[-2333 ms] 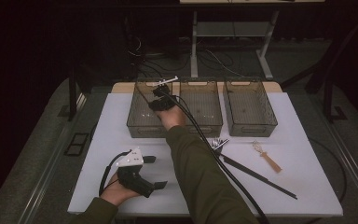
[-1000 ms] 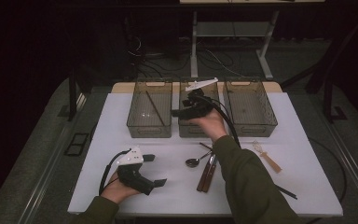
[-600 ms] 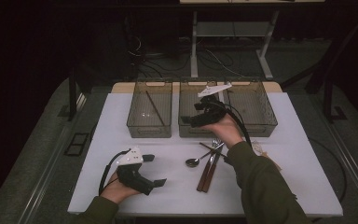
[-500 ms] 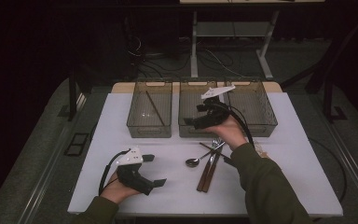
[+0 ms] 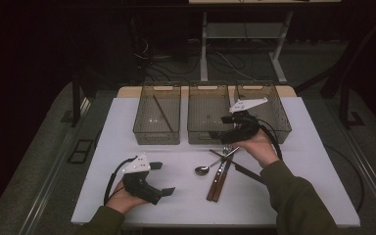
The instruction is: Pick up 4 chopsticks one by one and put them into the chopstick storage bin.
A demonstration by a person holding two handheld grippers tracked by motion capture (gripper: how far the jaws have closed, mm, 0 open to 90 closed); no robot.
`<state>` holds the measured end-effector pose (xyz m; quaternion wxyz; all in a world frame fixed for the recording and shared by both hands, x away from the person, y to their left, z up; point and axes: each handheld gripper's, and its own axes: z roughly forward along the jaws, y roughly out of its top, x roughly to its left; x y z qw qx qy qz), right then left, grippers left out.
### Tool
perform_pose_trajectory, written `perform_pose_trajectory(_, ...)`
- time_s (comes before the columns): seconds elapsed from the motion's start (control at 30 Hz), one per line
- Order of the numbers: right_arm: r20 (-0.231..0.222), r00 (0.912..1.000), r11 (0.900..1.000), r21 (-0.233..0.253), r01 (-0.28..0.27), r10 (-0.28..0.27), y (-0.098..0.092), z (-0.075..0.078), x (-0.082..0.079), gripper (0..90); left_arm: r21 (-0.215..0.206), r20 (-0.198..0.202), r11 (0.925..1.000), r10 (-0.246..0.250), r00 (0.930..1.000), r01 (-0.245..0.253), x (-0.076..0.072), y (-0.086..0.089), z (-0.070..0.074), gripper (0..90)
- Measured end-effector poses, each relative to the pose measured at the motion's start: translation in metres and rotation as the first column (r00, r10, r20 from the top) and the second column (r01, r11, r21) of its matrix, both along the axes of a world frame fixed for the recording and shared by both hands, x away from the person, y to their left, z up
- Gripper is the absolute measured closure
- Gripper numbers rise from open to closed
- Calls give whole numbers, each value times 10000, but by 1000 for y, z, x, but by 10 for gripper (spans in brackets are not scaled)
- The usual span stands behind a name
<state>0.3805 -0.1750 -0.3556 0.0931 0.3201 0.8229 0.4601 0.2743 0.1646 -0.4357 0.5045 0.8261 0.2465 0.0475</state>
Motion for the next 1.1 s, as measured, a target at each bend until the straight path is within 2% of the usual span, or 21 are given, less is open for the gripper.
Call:
perform_pose_trajectory(0.17, 28, 9998, 9997, 67, 215, -216, -14, -6, -7, 194, -20, -4, 10000, -20, 10000, 20, 0, -1, 0, 0)
perform_pose_trajectory(0.33, -110, 9992, 9992, 43, 396, -395, -29, -12, -15, 240, 49, 11, 10000, -64, 10000, 64, 0, 0, 0, 0)
perform_pose_trajectory(0.53, -337, 9991, 9997, -10, 239, -239, -46, -19, -25, 363, 107, 18, 9999, -63, 10000, 63, -1, -1, 0, 0)
perform_pose_trajectory(0.9, -452, 9989, 9979, -632, 105, -133, -67, -31, -45, 554, 228, 61, 9997, -87, 9999, 85, -1, -2, 0, 0)
perform_pose_trajectory(1.1, -521, 9986, 9971, -752, 89, -128, -78, -36, -53, 647, 201, 106, 9998, -30, 9999, 28, -3, 0, 1, 0)
